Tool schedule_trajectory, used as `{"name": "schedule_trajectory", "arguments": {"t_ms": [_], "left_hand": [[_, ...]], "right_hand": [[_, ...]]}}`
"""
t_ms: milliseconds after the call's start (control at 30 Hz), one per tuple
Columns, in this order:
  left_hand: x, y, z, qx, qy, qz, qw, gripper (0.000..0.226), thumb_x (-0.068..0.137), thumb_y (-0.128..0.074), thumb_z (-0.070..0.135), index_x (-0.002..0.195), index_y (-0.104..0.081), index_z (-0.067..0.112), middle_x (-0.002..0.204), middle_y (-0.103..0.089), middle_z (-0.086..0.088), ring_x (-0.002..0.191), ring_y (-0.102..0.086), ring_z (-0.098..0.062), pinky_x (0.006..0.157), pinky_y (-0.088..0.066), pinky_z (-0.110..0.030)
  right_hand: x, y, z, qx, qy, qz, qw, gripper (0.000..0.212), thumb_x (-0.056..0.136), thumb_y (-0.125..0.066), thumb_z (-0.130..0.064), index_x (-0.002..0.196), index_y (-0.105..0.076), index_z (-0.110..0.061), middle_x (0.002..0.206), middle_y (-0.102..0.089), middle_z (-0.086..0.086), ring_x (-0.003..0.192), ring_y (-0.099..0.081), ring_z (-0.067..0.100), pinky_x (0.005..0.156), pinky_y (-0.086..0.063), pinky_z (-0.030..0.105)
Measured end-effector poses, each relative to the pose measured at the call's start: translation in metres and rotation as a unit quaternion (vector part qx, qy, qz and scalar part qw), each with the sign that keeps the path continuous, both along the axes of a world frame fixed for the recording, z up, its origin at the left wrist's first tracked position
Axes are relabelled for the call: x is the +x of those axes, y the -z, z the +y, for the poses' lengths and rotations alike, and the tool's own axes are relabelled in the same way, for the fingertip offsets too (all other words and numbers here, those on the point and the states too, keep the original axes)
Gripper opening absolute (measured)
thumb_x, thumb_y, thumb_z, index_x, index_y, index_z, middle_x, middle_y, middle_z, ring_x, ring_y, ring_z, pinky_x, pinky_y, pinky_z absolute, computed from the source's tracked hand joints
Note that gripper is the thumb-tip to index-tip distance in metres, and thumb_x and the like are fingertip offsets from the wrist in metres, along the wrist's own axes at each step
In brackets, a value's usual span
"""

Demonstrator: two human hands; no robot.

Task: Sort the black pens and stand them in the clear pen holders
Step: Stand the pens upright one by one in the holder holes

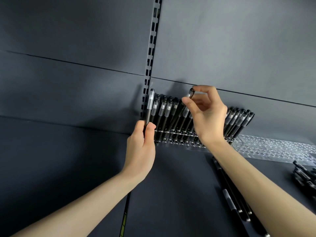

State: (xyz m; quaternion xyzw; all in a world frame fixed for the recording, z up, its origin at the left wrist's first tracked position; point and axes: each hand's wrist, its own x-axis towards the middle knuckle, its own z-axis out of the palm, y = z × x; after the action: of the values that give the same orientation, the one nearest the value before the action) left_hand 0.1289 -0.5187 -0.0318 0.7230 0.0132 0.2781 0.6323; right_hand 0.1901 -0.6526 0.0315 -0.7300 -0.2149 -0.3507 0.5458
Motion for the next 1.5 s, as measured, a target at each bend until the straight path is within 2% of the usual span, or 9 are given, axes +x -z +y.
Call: {"name": "schedule_trajectory", "arguments": {"t_ms": [433, 633, 733, 900, 1000, 1167, 1233, 1367, 1500], "left_hand": [[0.004, 0.006, 0.001, -0.01, 0.01, 0.01, 1.0, 0.026, 0.099, -0.041, 0.025, 0.084, -0.05, 0.006, 0.053, -0.036, 0.004, 0.045, -0.03, -0.008, 0.043, -0.027, -0.021], [0.002, 0.008, -0.001, -0.014, 0.034, 0.008, 0.999, 0.027, 0.1, -0.038, 0.023, 0.081, -0.057, 0.017, 0.052, -0.034, 0.008, 0.047, -0.03, -0.007, 0.044, -0.027, -0.018], [-0.001, 0.007, -0.003, -0.008, 0.075, 0.011, 0.997, 0.028, 0.1, -0.038, 0.023, 0.081, -0.058, 0.018, 0.053, -0.035, 0.008, 0.051, -0.031, -0.009, 0.049, -0.028, -0.02], [-0.01, 0.006, -0.013, 0.018, 0.182, 0.036, 0.982, 0.029, 0.101, -0.039, 0.026, 0.086, -0.061, 0.015, 0.06, -0.037, -0.001, 0.05, -0.029, -0.008, 0.047, -0.026, -0.018], [-0.011, 0.006, -0.013, 0.028, 0.188, 0.041, 0.981, 0.036, 0.102, -0.037, 0.026, 0.073, -0.055, 0.014, 0.055, -0.049, 0.01, 0.046, -0.036, -0.005, 0.048, -0.028, -0.015], [-0.009, 0.008, -0.011, 0.042, 0.181, 0.023, 0.982, 0.015, 0.1, -0.041, 0.018, 0.095, -0.055, 0.017, 0.066, -0.058, 0.0, 0.052, -0.047, -0.013, 0.048, -0.04, -0.027], [-0.008, 0.009, -0.01, 0.087, 0.164, 0.02, 0.982, 0.015, 0.099, -0.043, 0.018, 0.096, -0.058, 0.018, 0.075, -0.064, 0.002, 0.063, -0.056, -0.011, 0.062, -0.048, -0.031], [0.004, 0.008, 0.006, 0.196, -0.023, -0.056, 0.979, 0.014, 0.09, -0.059, 0.018, 0.104, -0.059, 0.015, 0.099, -0.056, 0.005, 0.086, -0.054, -0.007, 0.073, -0.043, -0.022], [0.021, 0.012, 0.027, 0.204, -0.067, 0.028, 0.976, 0.047, 0.085, -0.067, 0.03, 0.126, -0.05, 0.014, 0.125, -0.046, -0.001, 0.115, -0.047, -0.016, 0.091, -0.042, -0.031]], "right_hand": [[0.007, 0.016, -0.003, -0.199, 0.031, 0.017, 0.979, 0.023, 0.085, -0.067, -0.005, 0.109, -0.066, -0.007, 0.076, -0.062, -0.01, 0.072, -0.058, -0.005, 0.074, -0.045, 0.003], [0.001, 0.015, -0.003, -0.229, 0.054, 0.002, 0.972, 0.025, 0.086, -0.068, -0.01, 0.11, -0.065, -0.011, 0.082, -0.067, -0.003, 0.074, -0.063, 0.014, 0.074, -0.051, 0.022], [-0.008, 0.011, -0.006, -0.185, 0.046, 0.013, 0.982, 0.024, 0.087, -0.067, -0.02, 0.11, -0.064, -0.016, 0.082, -0.066, -0.005, 0.07, -0.06, 0.008, 0.069, -0.05, 0.02], [-0.022, 0.009, -0.011, -0.028, -0.153, 0.139, 0.978, 0.022, 0.084, -0.068, -0.009, 0.106, -0.061, -0.01, 0.077, -0.069, 0.001, 0.075, -0.066, 0.018, 0.076, -0.056, 0.032], [-0.021, 0.009, -0.016, 0.024, -0.157, 0.138, 0.978, 0.021, 0.081, -0.07, -0.004, 0.097, -0.06, -0.012, 0.069, -0.067, -0.002, 0.067, -0.065, 0.018, 0.07, -0.055, 0.029], [-0.025, 0.011, -0.023, 0.032, -0.167, 0.171, 0.97, 0.027, 0.079, -0.071, -0.001, 0.096, -0.057, -0.016, 0.063, -0.066, -0.003, 0.065, -0.066, 0.017, 0.069, -0.057, 0.029], [-0.026, 0.01, -0.024, 0.025, -0.149, 0.166, 0.974, 0.029, 0.078, -0.071, 0.0, 0.096, -0.057, -0.018, 0.064, -0.067, -0.002, 0.066, -0.067, 0.017, 0.069, -0.057, 0.029], [-0.023, -0.001, -0.028, -0.01, -0.031, 0.089, 0.996, 0.034, 0.08, -0.074, -0.01, 0.091, -0.054, -0.034, 0.068, -0.068, -0.008, 0.07, -0.068, 0.02, 0.073, -0.057, 0.034], [-0.017, -0.003, -0.028, -0.031, 0.033, 0.036, 0.998, 0.036, 0.082, -0.073, -0.016, 0.087, -0.052, -0.046, 0.066, -0.067, -0.021, 0.072, -0.066, 0.006, 0.084, -0.052, 0.041]]}}
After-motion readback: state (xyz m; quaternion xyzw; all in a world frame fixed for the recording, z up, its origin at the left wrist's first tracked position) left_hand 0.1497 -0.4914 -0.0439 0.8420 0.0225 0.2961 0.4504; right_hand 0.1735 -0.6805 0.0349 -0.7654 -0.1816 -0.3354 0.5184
